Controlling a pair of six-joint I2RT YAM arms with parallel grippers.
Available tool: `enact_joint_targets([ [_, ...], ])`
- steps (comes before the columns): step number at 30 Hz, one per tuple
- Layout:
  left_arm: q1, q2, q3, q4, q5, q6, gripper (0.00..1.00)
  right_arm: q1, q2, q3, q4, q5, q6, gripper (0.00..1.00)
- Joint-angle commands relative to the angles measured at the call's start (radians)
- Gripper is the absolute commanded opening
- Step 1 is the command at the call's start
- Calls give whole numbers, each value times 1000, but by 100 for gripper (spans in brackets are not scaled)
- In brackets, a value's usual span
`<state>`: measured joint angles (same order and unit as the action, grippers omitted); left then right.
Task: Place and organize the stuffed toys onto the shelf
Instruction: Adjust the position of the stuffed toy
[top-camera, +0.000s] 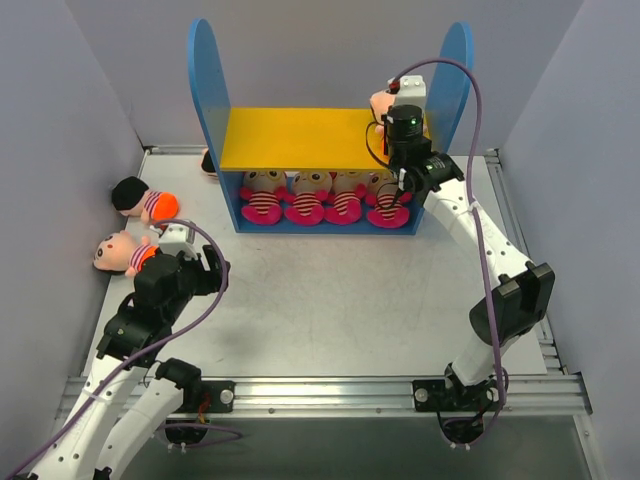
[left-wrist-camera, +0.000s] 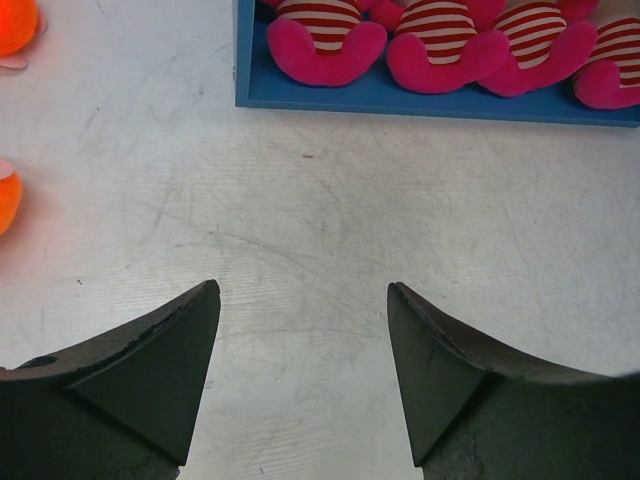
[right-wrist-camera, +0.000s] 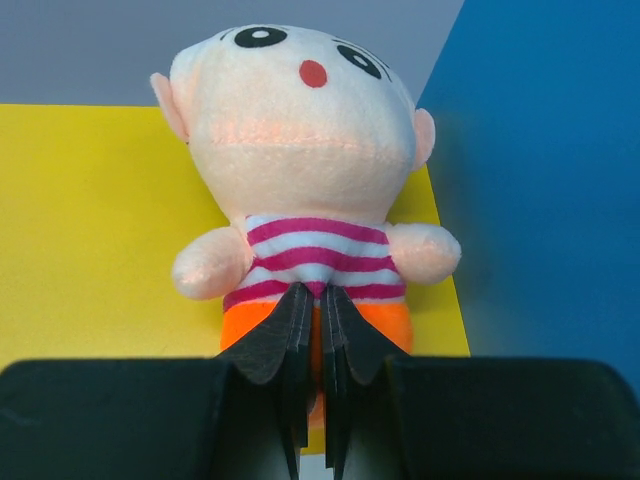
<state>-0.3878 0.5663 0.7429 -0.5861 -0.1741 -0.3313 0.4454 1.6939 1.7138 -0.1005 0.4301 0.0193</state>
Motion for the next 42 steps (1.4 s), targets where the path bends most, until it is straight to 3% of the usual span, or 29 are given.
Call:
enact_joint_targets([
  [1,9,-2,1,49,15,12,76,27,-27,23,-84,177,36,0],
  [12,9,-5,3,48,15,12,76,19,1,43,-99,228,34,0],
  [27,9,-5,3,48,13,12,76,13,3,70,-76,207,-113,0],
  [29,9,-3,3,48,13,12,76,13,4,73,-85,203,-110,5],
  [32,9,-2,3,48,13,12,76,13,4,61,-84,190,-93,21],
  [42,9,-3,3,49,15,12,76,19,-22,46,-70,153,-70,41],
])
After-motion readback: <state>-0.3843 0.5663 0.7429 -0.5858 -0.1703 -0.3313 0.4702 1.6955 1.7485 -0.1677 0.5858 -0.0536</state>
